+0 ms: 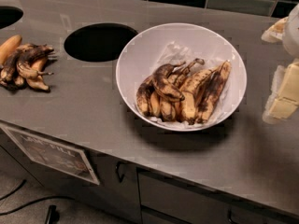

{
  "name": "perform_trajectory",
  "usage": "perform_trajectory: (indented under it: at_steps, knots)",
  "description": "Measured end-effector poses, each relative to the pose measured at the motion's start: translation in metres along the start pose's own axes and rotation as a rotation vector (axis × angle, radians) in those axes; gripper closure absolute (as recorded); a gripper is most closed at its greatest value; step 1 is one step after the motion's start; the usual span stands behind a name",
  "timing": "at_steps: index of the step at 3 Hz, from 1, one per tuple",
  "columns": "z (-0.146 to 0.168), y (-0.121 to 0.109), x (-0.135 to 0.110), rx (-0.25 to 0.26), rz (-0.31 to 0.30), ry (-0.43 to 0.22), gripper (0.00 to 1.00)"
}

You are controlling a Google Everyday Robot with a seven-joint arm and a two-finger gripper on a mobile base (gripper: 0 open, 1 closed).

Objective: Pick banana from white bowl

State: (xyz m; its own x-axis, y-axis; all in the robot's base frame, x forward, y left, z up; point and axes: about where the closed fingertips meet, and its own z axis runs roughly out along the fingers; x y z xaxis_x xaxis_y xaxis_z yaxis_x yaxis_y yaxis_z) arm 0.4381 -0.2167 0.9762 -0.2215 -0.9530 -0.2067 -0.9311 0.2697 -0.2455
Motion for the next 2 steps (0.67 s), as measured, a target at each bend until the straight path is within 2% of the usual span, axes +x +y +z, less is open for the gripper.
perform_trajectory:
  at_steps: [1, 2]
  knots:
    - [0.0, 0.0, 0.0, 0.0, 0.0, 0.0, 0.0]
    - [0.001, 0.001, -0.014, 0.0, -0.027, 0.001, 0.0]
